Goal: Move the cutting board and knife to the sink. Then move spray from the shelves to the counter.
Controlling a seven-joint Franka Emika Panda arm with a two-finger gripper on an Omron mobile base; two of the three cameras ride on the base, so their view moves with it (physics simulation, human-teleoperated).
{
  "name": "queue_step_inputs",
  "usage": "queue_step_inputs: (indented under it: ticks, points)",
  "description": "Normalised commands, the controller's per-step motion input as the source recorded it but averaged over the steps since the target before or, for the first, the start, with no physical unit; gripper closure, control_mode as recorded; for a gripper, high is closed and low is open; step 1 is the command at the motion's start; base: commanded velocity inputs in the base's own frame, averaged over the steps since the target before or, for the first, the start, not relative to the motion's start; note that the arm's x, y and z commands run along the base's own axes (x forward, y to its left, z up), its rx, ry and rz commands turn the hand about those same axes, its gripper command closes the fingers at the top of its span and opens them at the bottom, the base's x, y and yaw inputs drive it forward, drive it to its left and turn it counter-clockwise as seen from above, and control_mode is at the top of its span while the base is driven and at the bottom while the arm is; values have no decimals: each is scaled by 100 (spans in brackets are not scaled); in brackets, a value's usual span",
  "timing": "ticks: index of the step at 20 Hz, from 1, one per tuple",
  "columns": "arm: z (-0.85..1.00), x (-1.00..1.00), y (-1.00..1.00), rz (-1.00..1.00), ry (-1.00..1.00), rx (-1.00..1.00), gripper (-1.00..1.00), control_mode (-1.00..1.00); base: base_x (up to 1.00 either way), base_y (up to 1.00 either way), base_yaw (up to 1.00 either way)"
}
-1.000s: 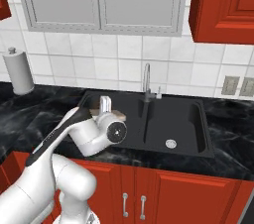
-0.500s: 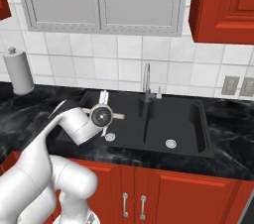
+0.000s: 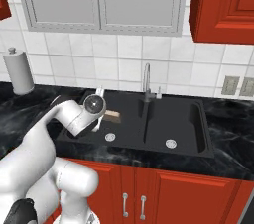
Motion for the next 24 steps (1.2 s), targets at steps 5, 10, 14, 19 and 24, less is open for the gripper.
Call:
queue_step_inputs:
  ticks: [5,10,14,19,24]
  points:
    - [-15,15,17,0,0,0,100,-100,0,0,0]
    - [-15,13,13,0,-4,0,100,-100,0,0,0]
    - [-14,19,7,0,-6,0,100,-100,0,0,0]
    - [-13,21,0,-3,0,-2,100,-100,0,0,0]
    - [-10,28,-2,-3,5,-4,100,-100,0,0,0]
